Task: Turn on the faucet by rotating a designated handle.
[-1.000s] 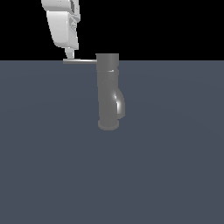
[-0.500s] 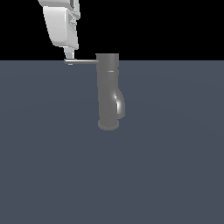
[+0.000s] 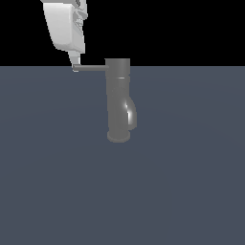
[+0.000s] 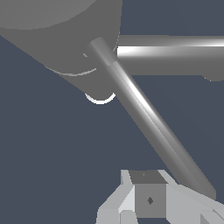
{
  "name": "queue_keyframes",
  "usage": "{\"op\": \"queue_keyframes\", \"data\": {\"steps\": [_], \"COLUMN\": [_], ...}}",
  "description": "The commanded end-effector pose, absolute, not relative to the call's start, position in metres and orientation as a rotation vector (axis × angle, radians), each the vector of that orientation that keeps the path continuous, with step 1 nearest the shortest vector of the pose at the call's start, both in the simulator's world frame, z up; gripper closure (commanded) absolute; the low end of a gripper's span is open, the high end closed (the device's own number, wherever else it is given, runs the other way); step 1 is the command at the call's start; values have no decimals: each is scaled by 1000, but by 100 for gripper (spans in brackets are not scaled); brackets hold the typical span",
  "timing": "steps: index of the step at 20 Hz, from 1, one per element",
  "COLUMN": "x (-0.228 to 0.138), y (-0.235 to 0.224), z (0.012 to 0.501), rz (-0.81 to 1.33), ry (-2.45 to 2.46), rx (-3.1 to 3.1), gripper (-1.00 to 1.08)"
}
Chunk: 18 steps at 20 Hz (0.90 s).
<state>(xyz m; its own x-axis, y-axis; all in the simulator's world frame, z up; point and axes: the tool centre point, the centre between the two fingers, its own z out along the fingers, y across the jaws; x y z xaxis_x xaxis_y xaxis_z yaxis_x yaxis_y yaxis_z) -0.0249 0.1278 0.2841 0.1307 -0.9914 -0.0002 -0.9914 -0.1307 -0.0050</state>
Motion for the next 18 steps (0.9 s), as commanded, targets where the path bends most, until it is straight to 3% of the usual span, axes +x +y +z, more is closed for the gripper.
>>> {"op": "queue_keyframes", "data": {"steps": [1, 18], "x": [-30, -70], "y": [120, 65], "z": [284, 284], "rz": [-4, -1], "ry": [2074, 2074], "rx": [-2357, -2358], "gripper": [108, 108]}}
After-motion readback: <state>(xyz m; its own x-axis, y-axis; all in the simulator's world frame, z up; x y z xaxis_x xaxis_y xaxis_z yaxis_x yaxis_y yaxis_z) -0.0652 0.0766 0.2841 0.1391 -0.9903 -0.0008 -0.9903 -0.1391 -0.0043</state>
